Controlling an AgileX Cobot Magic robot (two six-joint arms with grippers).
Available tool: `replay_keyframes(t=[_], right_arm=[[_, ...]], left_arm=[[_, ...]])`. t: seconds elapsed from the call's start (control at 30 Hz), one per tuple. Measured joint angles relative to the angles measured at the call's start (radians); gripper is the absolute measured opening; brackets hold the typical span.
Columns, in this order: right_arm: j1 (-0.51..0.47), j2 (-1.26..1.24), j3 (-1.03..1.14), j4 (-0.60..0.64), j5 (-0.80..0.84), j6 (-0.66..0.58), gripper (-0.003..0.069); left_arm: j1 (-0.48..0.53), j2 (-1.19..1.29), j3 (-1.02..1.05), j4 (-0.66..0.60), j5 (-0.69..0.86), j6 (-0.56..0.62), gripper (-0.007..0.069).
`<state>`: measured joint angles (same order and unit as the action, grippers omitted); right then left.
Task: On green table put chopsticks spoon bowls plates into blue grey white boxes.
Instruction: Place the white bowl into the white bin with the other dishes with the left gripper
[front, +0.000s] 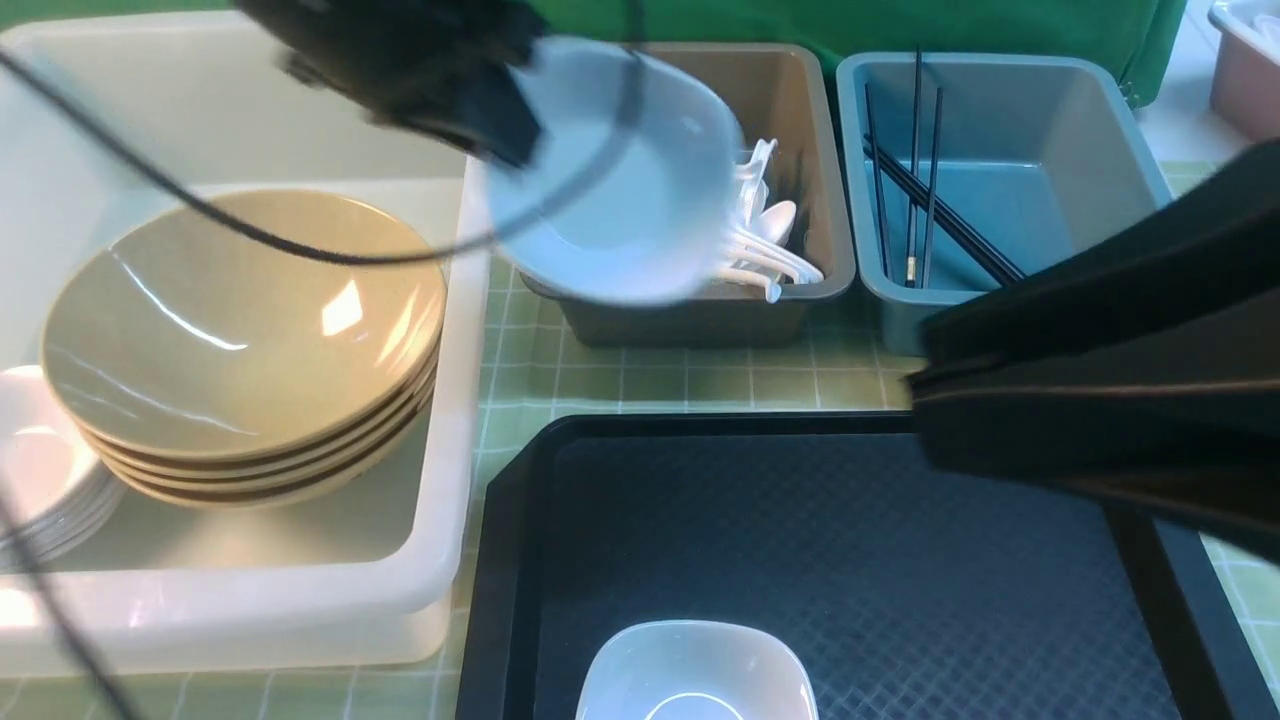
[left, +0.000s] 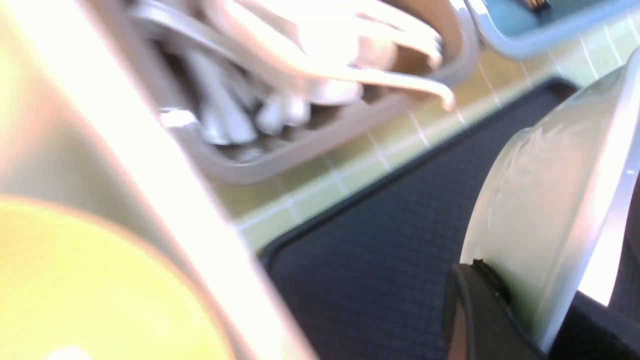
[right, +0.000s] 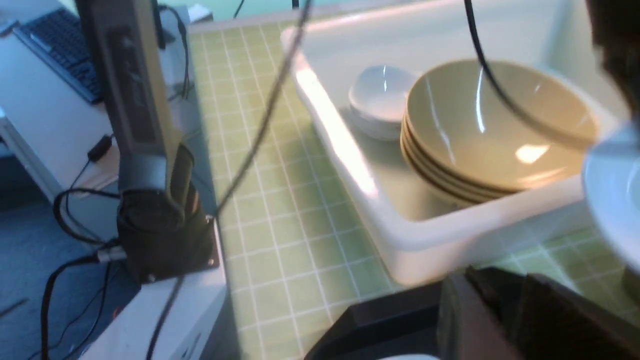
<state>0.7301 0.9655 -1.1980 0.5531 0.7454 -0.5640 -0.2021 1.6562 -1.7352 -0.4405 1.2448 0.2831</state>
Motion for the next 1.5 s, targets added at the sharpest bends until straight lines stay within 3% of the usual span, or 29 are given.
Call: replay_keyframes(t=[0.13, 0.2, 0.37, 0.53, 0.67, 0.77, 1.13, 1.5], right_arm=[[0.0, 0.014, 0.001, 0.0, 0.005, -0.017, 0.0162], [0.0, 0.015, 0.001, 0.0, 0.005, -0.045, 0.0163], [0.0, 0.021, 0.001, 0.0, 0.0, -0.065, 0.0164], [0.0, 0.034, 0.001, 0.0, 0.009, -0.08, 0.0164], [0.0, 0.044, 0.001, 0.003, 0.032, -0.086, 0.0111], [0.0, 0.044, 0.001, 0.006, 0.035, -0.086, 0.0046], [0.0, 0.044, 0.001, 0.006, 0.03, -0.092, 0.0022], [0.0, 0.044, 0.001, 0.006, -0.007, -0.092, 0.0022]], left_arm=[[0.134, -0.108, 0.09, 0.002, 0.001, 0.014, 0.0015], [0.317, -0.199, 0.189, 0.002, 0.004, 0.025, 0.0015], [0.619, -0.306, 0.331, 0.03, 0.004, 0.037, 0.0015], [0.814, -0.323, 0.356, 0.067, 0.008, -0.038, 0.0015], [0.845, -0.323, 0.357, 0.248, 0.009, -0.144, 0.0015], [0.845, -0.321, 0.357, 0.309, 0.009, -0.181, 0.0015], [0.845, -0.229, 0.405, 0.299, 0.002, -0.21, 0.0015], [0.842, -0.193, 0.536, 0.265, -0.126, -0.218, 0.0015]])
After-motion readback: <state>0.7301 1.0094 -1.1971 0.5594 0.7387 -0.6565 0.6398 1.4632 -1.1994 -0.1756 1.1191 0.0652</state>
